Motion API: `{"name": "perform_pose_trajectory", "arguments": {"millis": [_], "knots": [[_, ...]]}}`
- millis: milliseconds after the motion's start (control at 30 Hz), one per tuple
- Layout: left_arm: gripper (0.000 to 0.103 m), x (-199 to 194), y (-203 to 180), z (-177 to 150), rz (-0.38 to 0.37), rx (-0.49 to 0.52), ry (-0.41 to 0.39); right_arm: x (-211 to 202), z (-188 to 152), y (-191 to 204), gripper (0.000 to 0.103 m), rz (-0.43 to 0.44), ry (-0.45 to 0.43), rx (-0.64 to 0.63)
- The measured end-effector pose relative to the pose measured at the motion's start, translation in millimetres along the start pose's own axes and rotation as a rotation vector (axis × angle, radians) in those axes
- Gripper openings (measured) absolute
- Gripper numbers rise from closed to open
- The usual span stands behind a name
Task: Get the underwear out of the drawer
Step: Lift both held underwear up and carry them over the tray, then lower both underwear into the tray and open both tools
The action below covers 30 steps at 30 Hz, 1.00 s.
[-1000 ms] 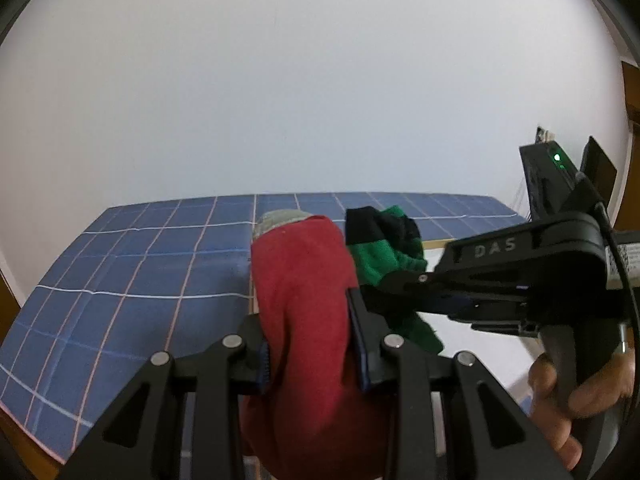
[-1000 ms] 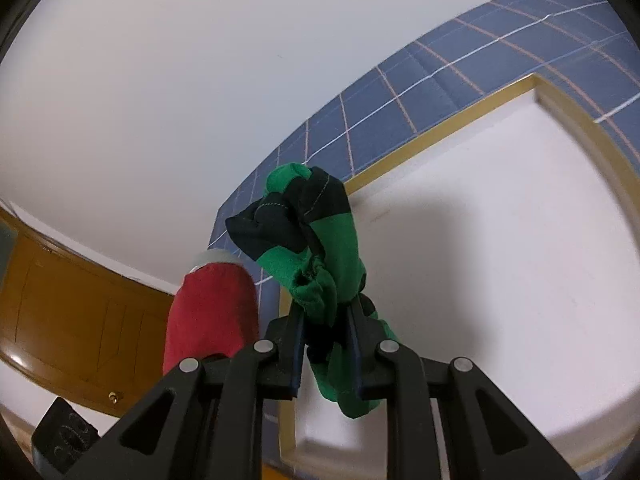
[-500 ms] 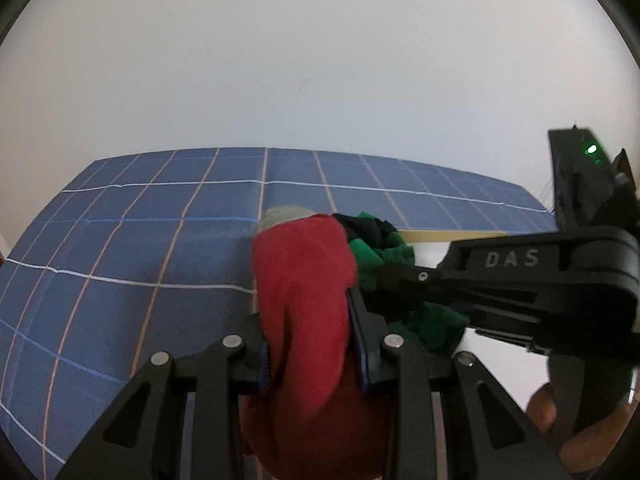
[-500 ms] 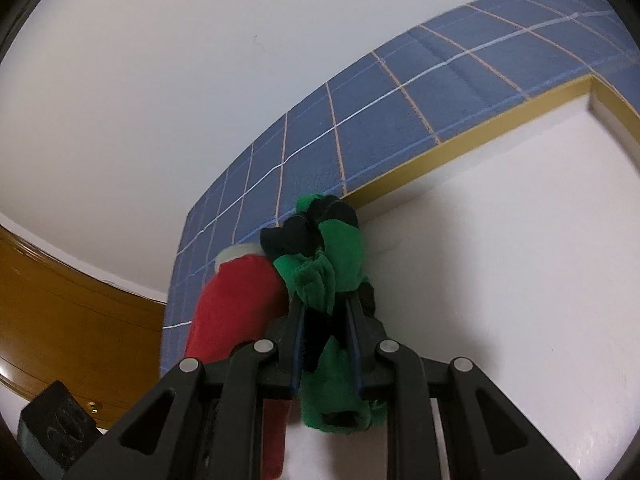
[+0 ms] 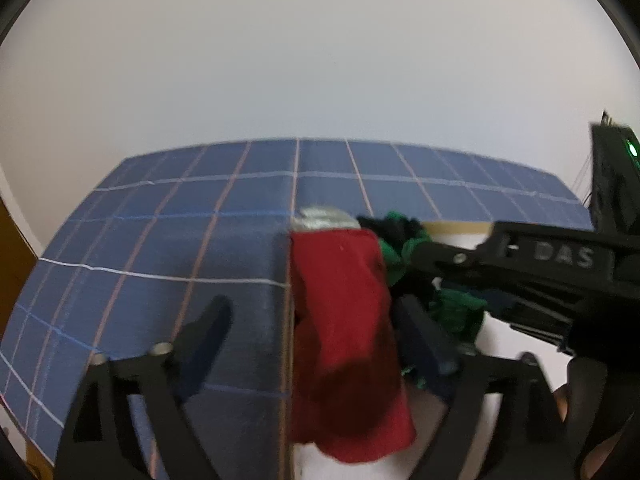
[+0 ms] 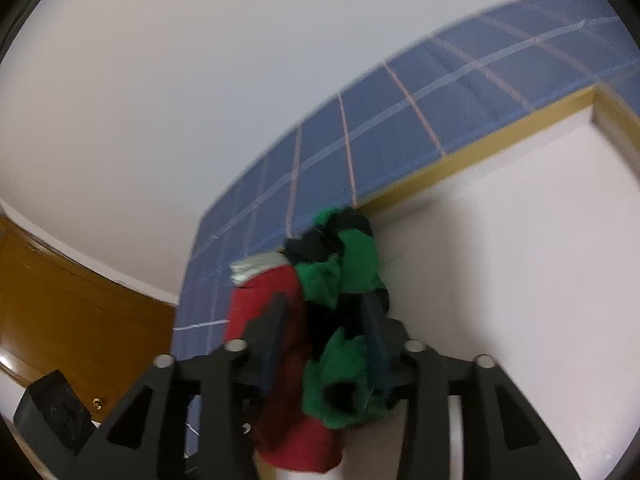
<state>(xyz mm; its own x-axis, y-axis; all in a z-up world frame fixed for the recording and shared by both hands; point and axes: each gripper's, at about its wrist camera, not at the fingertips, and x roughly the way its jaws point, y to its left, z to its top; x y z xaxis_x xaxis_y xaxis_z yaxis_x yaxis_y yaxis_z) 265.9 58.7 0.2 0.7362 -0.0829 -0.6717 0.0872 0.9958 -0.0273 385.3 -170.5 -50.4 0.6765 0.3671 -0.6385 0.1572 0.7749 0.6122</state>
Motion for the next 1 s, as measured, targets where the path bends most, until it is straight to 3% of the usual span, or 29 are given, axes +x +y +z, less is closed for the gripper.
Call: {"name": "perform_pose_trajectory", "arguments": {"millis": [67, 467, 667, 1000], "knots": [[0.102, -13.4, 2.1, -2.0, 0.017, -0.014, -0.036, -17.6, -5.5, 3.6, 0.061, -0.012, -0.052, -0.034], [0.102, -75.0, -20.3, -45.1, 0.045, 0.085, -0.111, -96.6, -58.5, 9.7, 0.061, -0.14, -0.208, -0.231], [0.102, -102.3, -31.7, -71.5, 0.044, 0.114, -0.126, -135.7, -97.1, 9.1, 0.061, -0.171, -0.227, -0.33], [0.102, -134.0, -43.3, -106.3, 0.019, 0.116, -0.119, -179.7, -141.5, 9.3, 0.061, -0.152, -0.248, -0.394]]}}
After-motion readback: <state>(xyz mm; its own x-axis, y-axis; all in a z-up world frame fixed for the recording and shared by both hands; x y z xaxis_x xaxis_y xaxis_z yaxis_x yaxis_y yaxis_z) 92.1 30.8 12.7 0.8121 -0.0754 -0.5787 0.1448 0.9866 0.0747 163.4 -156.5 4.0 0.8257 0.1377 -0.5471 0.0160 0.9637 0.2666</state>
